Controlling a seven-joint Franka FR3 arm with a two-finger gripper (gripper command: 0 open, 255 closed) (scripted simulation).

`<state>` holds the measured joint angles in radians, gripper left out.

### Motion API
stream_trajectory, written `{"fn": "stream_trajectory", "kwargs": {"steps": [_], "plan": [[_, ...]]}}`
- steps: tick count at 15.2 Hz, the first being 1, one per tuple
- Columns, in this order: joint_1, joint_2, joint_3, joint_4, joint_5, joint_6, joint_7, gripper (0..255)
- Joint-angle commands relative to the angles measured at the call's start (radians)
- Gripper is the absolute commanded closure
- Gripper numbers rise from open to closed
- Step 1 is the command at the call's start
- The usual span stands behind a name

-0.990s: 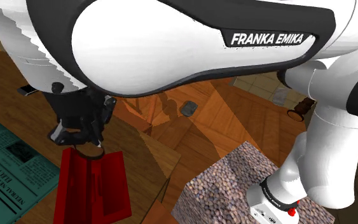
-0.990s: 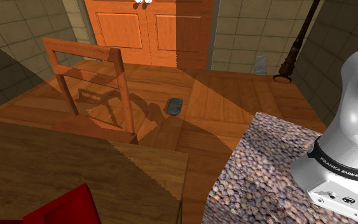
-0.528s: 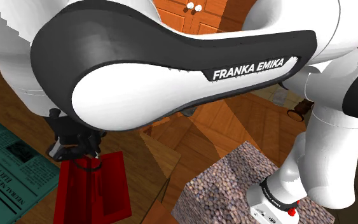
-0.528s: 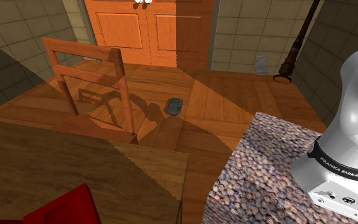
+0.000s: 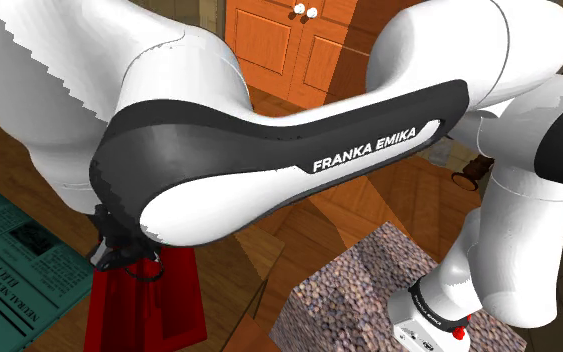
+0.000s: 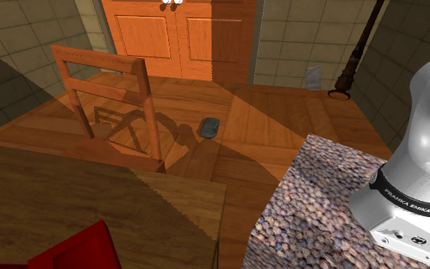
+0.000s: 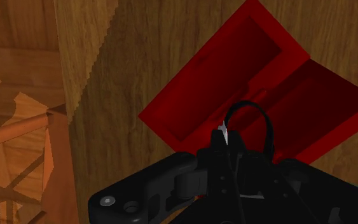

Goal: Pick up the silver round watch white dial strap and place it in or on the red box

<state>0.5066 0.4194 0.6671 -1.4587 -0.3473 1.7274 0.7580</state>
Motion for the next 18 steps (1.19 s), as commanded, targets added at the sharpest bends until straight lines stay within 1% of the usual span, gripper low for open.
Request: {"fn": "stream_trajectory", "kwargs": {"steps": [1, 3, 11, 12, 17, 18], "plan": [[-0.004, 0.000, -0.001, -0.029, -0.002, 0.029, 0.005, 255], [-0.007, 0.004, -0.003, -0.057, -0.006, 0.059, 0.011, 255], [-0.007, 0.004, -0.003, -0.057, -0.006, 0.058, 0.011, 255], [-0.007, 0.004, -0.003, -0.057, -0.006, 0.058, 0.011, 0], [-0.007, 0.004, -0.003, -0.057, -0.006, 0.058, 0.011, 0], [-0.001, 0.002, -0.001, -0.025, -0.003, 0.026, 0.007, 0]]}}
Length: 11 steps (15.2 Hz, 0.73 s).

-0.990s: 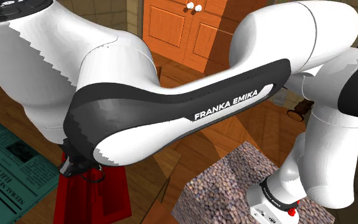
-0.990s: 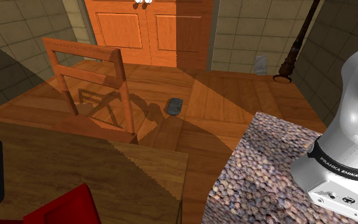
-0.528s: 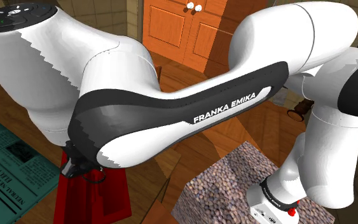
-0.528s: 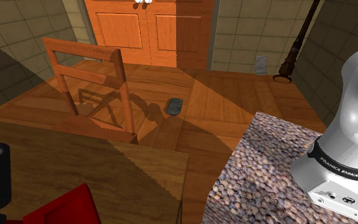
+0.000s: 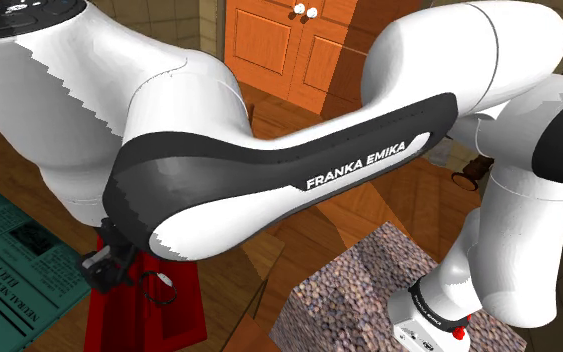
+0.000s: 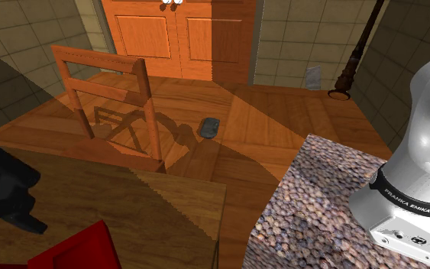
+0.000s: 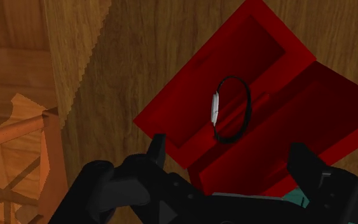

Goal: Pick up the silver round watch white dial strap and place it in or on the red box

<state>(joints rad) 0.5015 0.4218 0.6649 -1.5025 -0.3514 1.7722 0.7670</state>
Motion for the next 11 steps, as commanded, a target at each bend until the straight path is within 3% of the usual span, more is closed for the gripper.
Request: {"fn": "stream_trajectory", "kwargs": {"steps": [1, 3, 11], "plan": [[0.011, -0.001, 0.003, 0.052, 0.003, -0.051, -0.005, 0], [0.026, 0.003, 0.005, 0.118, 0.004, -0.113, -0.010, 0], [0.026, 0.003, 0.006, 0.118, 0.004, -0.112, -0.010, 0]]}}
